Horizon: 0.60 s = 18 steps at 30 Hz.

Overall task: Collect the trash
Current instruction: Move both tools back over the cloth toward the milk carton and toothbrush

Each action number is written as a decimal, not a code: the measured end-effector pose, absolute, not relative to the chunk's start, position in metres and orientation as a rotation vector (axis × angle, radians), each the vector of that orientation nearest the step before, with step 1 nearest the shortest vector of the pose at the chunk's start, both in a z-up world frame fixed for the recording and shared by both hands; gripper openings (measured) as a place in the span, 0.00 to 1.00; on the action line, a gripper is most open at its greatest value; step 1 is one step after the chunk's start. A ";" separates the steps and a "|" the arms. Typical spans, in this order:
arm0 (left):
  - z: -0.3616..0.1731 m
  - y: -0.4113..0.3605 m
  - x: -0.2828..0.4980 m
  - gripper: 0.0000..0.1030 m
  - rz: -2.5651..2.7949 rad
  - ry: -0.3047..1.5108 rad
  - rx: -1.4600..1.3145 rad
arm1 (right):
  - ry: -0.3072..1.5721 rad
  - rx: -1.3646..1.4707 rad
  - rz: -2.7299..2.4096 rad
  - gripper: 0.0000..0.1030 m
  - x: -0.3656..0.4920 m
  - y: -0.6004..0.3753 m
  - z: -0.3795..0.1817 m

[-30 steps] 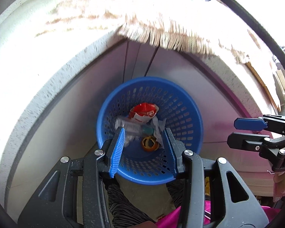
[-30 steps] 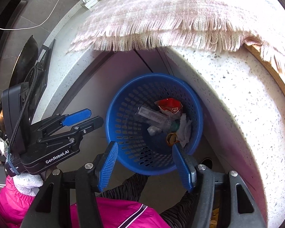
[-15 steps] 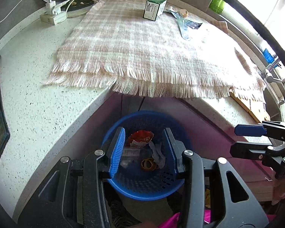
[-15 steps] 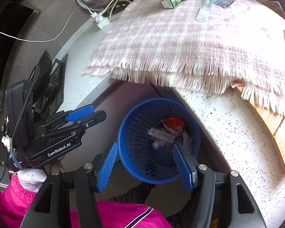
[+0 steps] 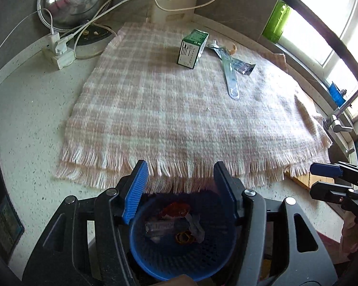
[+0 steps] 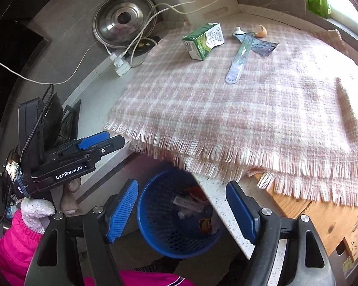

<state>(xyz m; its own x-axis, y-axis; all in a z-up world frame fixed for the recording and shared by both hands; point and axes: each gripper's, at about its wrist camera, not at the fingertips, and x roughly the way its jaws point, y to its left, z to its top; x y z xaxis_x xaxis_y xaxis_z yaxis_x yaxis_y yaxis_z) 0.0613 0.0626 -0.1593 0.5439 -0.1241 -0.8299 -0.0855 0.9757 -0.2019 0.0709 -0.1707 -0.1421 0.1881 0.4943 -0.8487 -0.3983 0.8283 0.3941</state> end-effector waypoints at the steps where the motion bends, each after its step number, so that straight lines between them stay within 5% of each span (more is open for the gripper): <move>1: -0.158 0.064 0.067 0.57 -0.023 0.991 -0.232 | 1.226 0.099 0.621 0.76 0.077 -0.174 -0.141; 18: -0.144 0.069 0.160 0.57 -0.044 0.930 -0.217 | 1.164 0.181 0.555 0.77 0.183 -0.199 -0.129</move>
